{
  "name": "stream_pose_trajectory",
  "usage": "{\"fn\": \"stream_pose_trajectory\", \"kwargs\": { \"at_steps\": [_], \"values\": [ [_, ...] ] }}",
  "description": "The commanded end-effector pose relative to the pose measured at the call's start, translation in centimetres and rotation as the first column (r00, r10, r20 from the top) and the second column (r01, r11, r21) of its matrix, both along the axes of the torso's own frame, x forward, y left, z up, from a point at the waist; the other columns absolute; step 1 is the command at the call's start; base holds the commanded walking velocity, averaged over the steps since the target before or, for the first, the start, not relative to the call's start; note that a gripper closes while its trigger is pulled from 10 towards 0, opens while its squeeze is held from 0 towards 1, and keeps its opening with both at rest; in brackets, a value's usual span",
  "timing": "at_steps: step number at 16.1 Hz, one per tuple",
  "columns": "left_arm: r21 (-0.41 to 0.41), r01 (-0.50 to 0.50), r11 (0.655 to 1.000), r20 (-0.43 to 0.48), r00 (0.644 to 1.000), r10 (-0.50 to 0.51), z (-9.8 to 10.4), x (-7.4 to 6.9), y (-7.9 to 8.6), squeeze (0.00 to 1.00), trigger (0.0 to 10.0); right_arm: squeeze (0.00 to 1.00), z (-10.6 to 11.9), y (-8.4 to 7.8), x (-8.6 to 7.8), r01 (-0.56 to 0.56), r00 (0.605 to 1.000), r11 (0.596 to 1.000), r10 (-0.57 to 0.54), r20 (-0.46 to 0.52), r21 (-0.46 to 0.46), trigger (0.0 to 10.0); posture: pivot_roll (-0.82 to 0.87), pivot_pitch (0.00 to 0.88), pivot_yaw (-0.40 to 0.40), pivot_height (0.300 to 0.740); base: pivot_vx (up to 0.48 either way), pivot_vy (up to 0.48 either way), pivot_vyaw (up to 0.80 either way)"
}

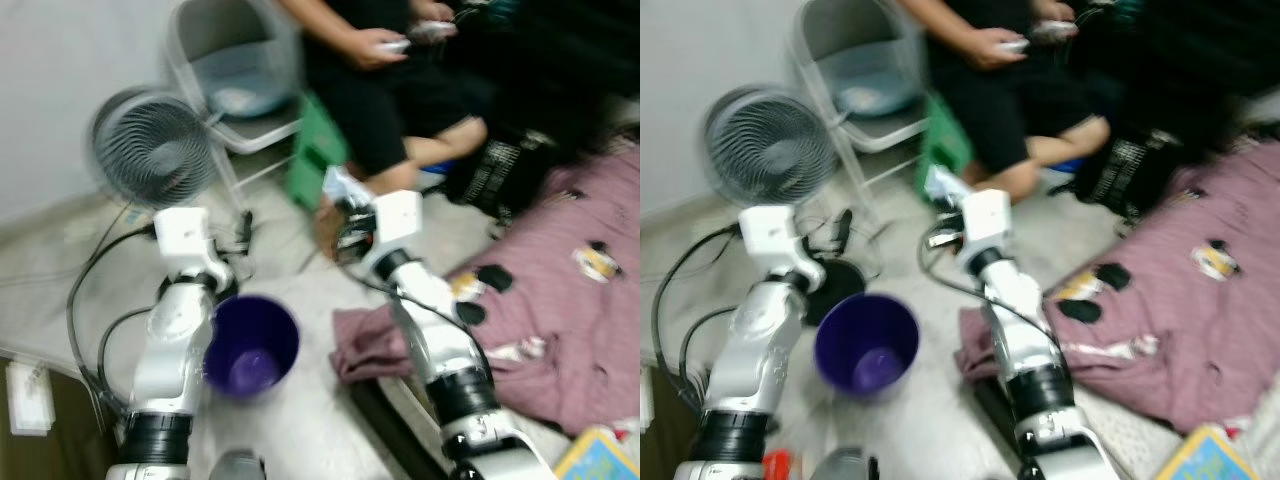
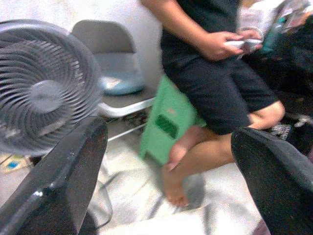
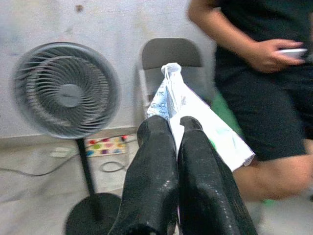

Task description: Clean up the room

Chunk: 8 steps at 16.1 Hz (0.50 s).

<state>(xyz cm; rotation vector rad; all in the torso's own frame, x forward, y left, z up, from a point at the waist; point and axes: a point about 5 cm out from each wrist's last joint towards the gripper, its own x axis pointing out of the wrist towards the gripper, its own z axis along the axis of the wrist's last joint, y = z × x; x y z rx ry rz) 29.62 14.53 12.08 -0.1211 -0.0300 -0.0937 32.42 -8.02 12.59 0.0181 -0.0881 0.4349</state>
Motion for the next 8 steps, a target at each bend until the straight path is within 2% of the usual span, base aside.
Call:
{"fn": "stream_pose_trajectory", "kwargs": {
  "at_steps": [1, 2, 6, 8],
  "values": [
    [-0.006, 0.039, 0.999, 0.010, 0.999, -0.039, 0.29, 0.08, -1.14, 0.00, 10.0, 0.00, 0.09, -1.29, 0.13, 0.039, 0.999, 0.999, -0.039, 0.009, -0.008, 10.0, 0.06, 0.000, -0.038, 0.740, 0.322, 0.000, 0.00],
    [-0.005, 0.038, 0.999, 0.010, 0.999, -0.038, 0.28, 0.09, -1.15, 0.00, 10.0, 0.00, 0.07, -1.31, 0.13, 0.039, 0.999, 0.999, -0.039, 0.009, -0.008, 10.0, 0.06, 0.000, -0.037, 0.740, 0.281, 0.000, 0.00],
    [0.000, 0.026, 1.000, 0.001, 1.000, -0.026, 0.19, 0.19, -1.15, 0.00, 10.0, 0.00, 0.06, -1.30, 0.13, 0.037, 0.999, 0.999, -0.037, 0.012, -0.009, 10.0, 0.06, 0.000, -0.036, 0.740, 0.000, 0.000, 0.00],
    [0.002, 0.022, 1.000, -0.002, 1.000, -0.022, 0.17, 0.23, -1.20, 0.00, 10.0, 0.00, 0.10, -1.24, 0.09, 0.031, 0.999, 0.999, -0.031, 0.017, -0.016, 10.0, 0.06, 0.000, -0.036, 0.740, 0.000, 0.000, 0.75]
  ]
}}
